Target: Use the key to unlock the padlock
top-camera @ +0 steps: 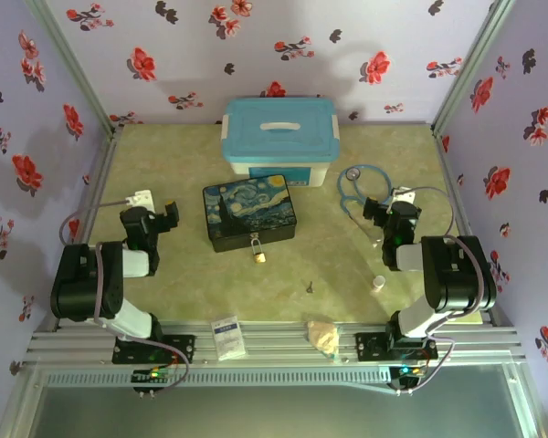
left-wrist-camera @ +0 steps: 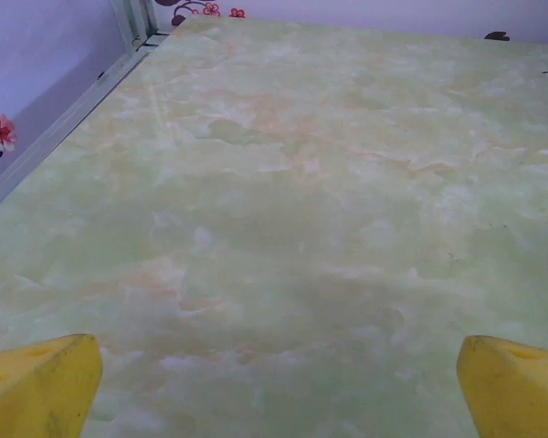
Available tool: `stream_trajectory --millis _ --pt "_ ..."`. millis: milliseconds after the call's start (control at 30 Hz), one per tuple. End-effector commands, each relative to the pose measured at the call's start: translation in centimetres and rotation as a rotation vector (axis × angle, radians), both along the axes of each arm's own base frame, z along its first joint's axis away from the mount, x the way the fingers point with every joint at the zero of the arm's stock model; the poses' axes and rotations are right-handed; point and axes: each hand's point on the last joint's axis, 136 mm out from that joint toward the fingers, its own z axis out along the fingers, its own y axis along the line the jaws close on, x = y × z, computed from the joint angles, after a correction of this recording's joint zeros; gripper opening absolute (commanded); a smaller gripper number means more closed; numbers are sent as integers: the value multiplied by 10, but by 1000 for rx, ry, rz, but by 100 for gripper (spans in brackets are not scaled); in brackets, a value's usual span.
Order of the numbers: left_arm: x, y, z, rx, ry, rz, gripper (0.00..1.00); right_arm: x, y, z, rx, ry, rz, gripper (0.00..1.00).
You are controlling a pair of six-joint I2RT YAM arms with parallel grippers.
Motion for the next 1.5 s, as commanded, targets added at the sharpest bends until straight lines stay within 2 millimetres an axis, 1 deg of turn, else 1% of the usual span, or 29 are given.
stream_trajectory --millis 0,1100,1200,1300,1367,1433,1467 --pt "9 -4 13 28 -36 -24 100 4 -1 8 -12 -26 11 99" --pt "8 -4 13 28 -39 -19 100 4 -1 9 -4 -32 18 99" --pt "4 4 25 29 -64 30 100 0 6 13 -3 -55 56 99" --pt "0 6 36 31 -65 42 100 -7 0 25 -9 -92 20 99" --pt "-6 11 46 32 -85 80 100 -10 -3 32 -11 -101 4 99" --pt "-13 20 57 29 -103 134 100 -15 -3 41 8 -82 -4 99" --pt "-18 23 63 12 -103 160 100 -17 -3 48 45 -53 -20 99"
